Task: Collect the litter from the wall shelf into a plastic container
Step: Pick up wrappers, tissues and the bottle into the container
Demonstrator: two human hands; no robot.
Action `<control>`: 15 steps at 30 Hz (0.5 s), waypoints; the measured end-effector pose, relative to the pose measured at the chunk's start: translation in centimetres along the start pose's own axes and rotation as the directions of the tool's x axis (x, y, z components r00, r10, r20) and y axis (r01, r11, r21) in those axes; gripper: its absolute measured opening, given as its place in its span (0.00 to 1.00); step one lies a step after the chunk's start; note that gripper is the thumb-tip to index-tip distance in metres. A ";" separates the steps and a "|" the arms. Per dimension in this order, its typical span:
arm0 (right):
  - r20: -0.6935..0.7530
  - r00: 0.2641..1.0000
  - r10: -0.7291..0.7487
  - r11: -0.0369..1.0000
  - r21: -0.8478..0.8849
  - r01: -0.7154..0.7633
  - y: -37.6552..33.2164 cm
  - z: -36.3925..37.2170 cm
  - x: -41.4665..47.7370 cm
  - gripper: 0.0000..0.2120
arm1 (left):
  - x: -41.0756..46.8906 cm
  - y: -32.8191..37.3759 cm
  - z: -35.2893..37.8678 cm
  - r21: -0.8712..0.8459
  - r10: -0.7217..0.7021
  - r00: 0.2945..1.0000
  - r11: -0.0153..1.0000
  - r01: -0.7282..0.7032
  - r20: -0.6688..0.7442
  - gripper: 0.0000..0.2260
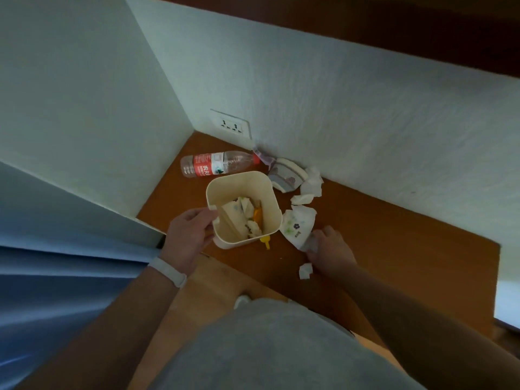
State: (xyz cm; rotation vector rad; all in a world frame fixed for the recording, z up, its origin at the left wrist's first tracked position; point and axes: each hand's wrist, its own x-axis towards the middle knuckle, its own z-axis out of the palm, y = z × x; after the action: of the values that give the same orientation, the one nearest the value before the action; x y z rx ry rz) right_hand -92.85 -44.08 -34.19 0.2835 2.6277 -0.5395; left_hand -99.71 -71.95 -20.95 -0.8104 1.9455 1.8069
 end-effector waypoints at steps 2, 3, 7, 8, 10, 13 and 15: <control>-0.014 1.000 -0.015 1.000 0.000 0.015 0.0 0.3 0.4 0.17 | -0.2 0.0 -0.3 -0.004 0.006 1.000 1.000 -0.006 -0.021 0.03; -0.008 1.000 -0.018 1.000 0.011 0.018 0.0 0.4 0.6 0.15 | -0.3 0.0 -0.4 -0.009 0.010 1.000 1.000 -0.010 -0.028 0.04; 0.027 1.000 -0.001 1.000 0.022 0.000 0.0 -0.2 1.1 0.07 | -0.5 -0.1 -0.5 -0.025 0.012 0.999 1.000 -0.013 -0.036 0.04; 0.007 1.000 0.012 0.999 0.029 -0.013 0.1 -0.6 1.1 0.06 | -0.5 -0.2 -0.4 -0.024 0.010 0.999 1.000 -0.011 -0.039 0.05; -0.048 0.998 0.043 0.997 0.061 -0.040 0.3 -1.3 1.1 0.04 | -0.4 -0.2 -0.3 -0.023 0.004 0.999 1.000 -0.005 -0.042 0.05; -0.112 0.991 0.068 0.993 0.100 -0.056 0.5 -2.7 0.8 0.03 | -0.3 -0.1 0.1 -0.037 -0.006 1.000 0.999 0.005 -0.026 0.05; -0.154 0.985 0.077 0.991 0.118 -0.059 0.5 -3.7 0.5 0.04 | -0.3 0.0 0.4 -0.038 -0.007 1.000 0.999 0.007 -0.004 0.05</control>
State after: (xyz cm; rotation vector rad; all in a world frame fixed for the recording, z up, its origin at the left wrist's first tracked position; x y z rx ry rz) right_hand -94.51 -42.05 -31.51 0.4686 2.7321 -0.6695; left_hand -99.57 -71.55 -20.80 -0.8323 1.9139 1.8450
